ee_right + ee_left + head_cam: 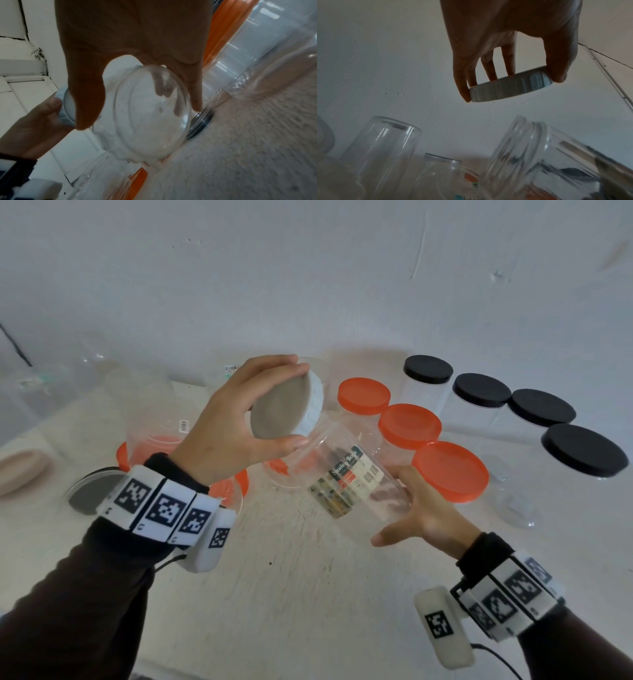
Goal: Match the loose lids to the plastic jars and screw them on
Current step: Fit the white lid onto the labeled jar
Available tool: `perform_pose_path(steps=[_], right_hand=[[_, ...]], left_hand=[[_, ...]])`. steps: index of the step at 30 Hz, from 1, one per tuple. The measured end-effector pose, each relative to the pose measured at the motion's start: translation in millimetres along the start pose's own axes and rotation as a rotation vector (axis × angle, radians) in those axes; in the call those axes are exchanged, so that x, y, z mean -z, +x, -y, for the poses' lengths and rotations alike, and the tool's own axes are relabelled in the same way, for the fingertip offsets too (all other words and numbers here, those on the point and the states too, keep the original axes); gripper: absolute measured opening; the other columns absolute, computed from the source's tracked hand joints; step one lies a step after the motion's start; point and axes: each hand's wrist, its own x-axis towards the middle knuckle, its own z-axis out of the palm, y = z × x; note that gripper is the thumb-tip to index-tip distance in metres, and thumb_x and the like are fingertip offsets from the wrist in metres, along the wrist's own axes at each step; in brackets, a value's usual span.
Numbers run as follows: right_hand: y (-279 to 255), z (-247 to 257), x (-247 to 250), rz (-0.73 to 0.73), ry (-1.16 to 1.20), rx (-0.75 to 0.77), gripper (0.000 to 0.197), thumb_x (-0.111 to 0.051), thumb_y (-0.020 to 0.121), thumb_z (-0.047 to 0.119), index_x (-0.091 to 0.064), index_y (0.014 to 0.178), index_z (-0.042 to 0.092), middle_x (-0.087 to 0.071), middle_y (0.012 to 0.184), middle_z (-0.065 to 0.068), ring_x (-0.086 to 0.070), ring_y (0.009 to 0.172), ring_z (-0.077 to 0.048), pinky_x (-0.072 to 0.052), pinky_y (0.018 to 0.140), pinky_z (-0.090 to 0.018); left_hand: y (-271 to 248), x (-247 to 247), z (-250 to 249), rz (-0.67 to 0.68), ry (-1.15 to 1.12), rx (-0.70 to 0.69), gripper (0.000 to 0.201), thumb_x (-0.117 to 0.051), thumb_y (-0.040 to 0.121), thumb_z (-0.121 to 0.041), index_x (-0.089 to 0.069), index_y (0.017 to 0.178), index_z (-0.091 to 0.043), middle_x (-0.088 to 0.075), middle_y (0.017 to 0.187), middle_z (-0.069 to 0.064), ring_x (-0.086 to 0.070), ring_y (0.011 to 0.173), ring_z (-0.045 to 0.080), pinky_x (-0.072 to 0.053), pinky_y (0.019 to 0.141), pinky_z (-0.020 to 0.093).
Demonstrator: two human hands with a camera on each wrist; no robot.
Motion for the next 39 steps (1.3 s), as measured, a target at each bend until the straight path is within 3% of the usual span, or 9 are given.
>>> perform_pose_path(steps=[4, 7, 14, 18, 24, 29, 33, 36, 39], right_hand=[[2, -5, -1, 0.029, -0.016, -0.001, 0.089, -0.082, 0.039, 0.045, -0.041, 0.117, 0.03, -0.046, 0.127, 0.007, -0.054, 0.112, -0.005, -0.049, 0.089, -0.024], [4, -9, 0, 0.047, -0.023, -0.015, 0.095, -0.081, 0.041, 0.044, -0.038, 0.123, 0.021, -0.05, 0.123, 0.007, -0.054, 0.113, -0.007, -0.046, 0.097, -0.03], [8, -17, -1, 0.035, -0.086, -0.034, 0.099, -0.08, 0.034, 0.038, -0.033, 0.119, 0.018, -0.047, 0.119, 0.004, -0.05, 0.112, -0.008, -0.045, 0.092, -0.025], [11, -18, -4, 0.033, -0.083, -0.012, 0.098, -0.086, 0.041, 0.029, -0.032, 0.123, 0.031, -0.041, 0.13, 0.007, -0.046, 0.117, -0.008, -0.042, 0.082, -0.016], [14, -20, -6, -0.003, -0.191, 0.035, 0.092, -0.079, 0.045, 0.055, -0.034, 0.124, 0.037, -0.045, 0.13, 0.01, -0.045, 0.118, -0.005, -0.035, 0.093, -0.019], [15, -19, -5, 0.019, -0.177, -0.021, 0.082, -0.087, 0.059, 0.02, -0.035, 0.123, 0.028, -0.048, 0.12, 0.015, -0.046, 0.115, -0.008, -0.039, 0.101, -0.032], [15, -25, -5, 0.037, -0.148, -0.029, 0.094, -0.088, 0.055, 0.013, -0.028, 0.126, 0.028, -0.049, 0.124, 0.009, -0.049, 0.118, -0.009, -0.043, 0.097, -0.025], [13, -27, -7, 0.042, -0.124, 0.014, 0.101, -0.087, 0.057, 0.009, -0.019, 0.124, 0.044, -0.044, 0.129, 0.012, -0.048, 0.118, -0.006, -0.045, 0.089, -0.018], [11, -28, -5, 0.042, -0.129, 0.043, 0.109, -0.084, 0.06, 0.004, -0.014, 0.132, 0.046, -0.042, 0.132, 0.015, -0.046, 0.12, 0.001, -0.043, 0.097, -0.019]], left_hand=[[1, -2, 1, 0.006, -0.001, 0.008, 0.07, -0.067, 0.069, -0.046, -0.047, 0.133, -0.026, -0.04, 0.138, -0.009, -0.037, 0.129, 0.005, -0.041, 0.101, 0.034], [0, -3, 1, 0.01, 0.0, 0.012, 0.07, -0.068, 0.069, -0.047, -0.047, 0.133, -0.026, -0.04, 0.138, -0.009, -0.037, 0.129, 0.005, -0.041, 0.101, 0.035], [0, -1, 2, 0.014, 0.009, 0.015, 0.07, -0.067, 0.069, -0.047, -0.046, 0.133, -0.027, -0.04, 0.138, -0.008, -0.037, 0.129, 0.005, -0.042, 0.1, 0.036], [0, -1, 2, 0.015, 0.009, 0.016, 0.07, -0.067, 0.069, -0.046, -0.046, 0.133, -0.027, -0.04, 0.138, -0.009, -0.037, 0.128, 0.006, -0.042, 0.1, 0.034], [-1, 0, 3, 0.015, 0.007, 0.008, 0.069, -0.067, 0.069, -0.046, -0.045, 0.132, -0.029, -0.04, 0.138, -0.01, -0.037, 0.128, 0.003, -0.041, 0.099, 0.031], [-1, -1, 3, 0.019, -0.002, -0.002, 0.069, -0.067, 0.069, -0.047, -0.045, 0.132, -0.029, -0.04, 0.138, -0.009, -0.037, 0.128, 0.005, -0.042, 0.099, 0.033], [0, -3, 2, 0.029, -0.027, -0.002, 0.07, -0.067, 0.068, -0.048, -0.046, 0.132, -0.028, -0.04, 0.138, -0.009, -0.037, 0.128, 0.003, -0.041, 0.1, 0.03], [0, -8, 1, 0.043, -0.04, -0.007, 0.072, -0.067, 0.067, -0.048, -0.045, 0.132, -0.028, -0.04, 0.138, -0.011, -0.036, 0.127, 0.0, -0.039, 0.1, 0.026], [2, -15, -1, 0.074, -0.049, -0.03, 0.075, -0.067, 0.067, -0.049, -0.043, 0.134, -0.025, -0.04, 0.138, -0.012, -0.036, 0.126, -0.003, -0.037, 0.099, 0.016]])
